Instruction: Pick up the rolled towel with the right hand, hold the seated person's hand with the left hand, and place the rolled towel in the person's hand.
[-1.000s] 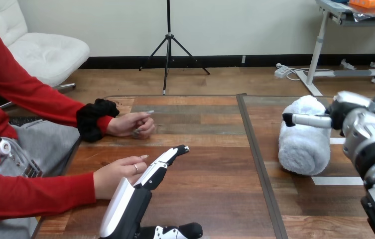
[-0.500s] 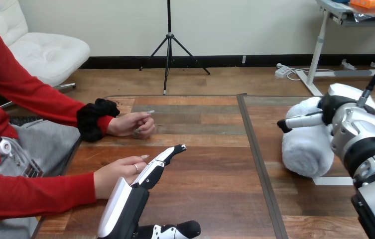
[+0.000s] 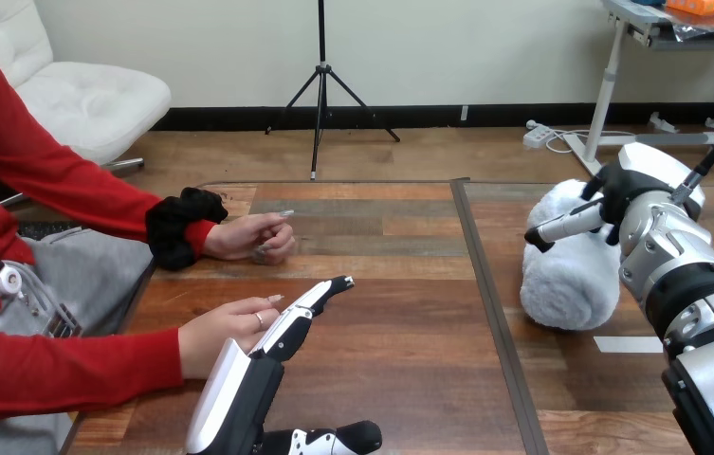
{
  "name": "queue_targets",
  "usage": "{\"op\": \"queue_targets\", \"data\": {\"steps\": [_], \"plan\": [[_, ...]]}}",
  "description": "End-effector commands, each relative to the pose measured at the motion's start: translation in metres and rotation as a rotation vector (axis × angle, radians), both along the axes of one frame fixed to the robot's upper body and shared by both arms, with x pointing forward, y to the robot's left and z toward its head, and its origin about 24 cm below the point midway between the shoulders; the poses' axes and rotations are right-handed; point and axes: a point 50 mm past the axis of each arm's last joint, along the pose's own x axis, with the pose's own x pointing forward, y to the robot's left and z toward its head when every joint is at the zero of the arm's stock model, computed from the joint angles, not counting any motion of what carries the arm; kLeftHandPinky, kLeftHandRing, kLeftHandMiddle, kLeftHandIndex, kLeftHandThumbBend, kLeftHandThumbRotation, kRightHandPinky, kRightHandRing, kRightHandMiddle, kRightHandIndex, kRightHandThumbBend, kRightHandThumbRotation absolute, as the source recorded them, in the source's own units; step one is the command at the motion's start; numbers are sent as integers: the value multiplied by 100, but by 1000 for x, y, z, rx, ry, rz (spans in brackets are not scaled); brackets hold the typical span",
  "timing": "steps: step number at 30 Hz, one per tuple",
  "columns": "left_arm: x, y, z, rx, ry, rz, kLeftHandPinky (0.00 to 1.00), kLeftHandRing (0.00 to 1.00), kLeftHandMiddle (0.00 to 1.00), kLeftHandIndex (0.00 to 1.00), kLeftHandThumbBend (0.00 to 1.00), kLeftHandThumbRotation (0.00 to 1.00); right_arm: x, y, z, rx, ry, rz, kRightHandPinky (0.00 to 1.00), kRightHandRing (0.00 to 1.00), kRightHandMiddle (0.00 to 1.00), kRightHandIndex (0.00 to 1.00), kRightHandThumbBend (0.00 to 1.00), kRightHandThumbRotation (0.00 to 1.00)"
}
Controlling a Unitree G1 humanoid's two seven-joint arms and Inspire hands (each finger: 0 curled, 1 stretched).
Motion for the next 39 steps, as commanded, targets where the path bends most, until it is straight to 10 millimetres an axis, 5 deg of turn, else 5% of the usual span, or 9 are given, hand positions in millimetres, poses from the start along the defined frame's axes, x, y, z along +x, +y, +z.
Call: {"op": "queue_targets", "data": {"steps": [1,15,27,39], "plan": [[11,-3,13,-27,-74,-3,87,91,90,88,100,79,3,6,4,19,-63,26,28,39,48,60,99,1],[12,-5,12,-37,-71,-10,86,91,90,88,100,80,0,8,-4,76,-71,41,23,31,40,50,90,0],[13,-5,12,-30,-70,-12,86,91,91,88,100,79,-2,4,-9,140,-99,30,39,48,56,51,86,0],[14,-4,13,-21,-76,-7,86,91,90,88,100,80,-4,2,-10,206,-145,39,30,40,48,48,85,0]]}}
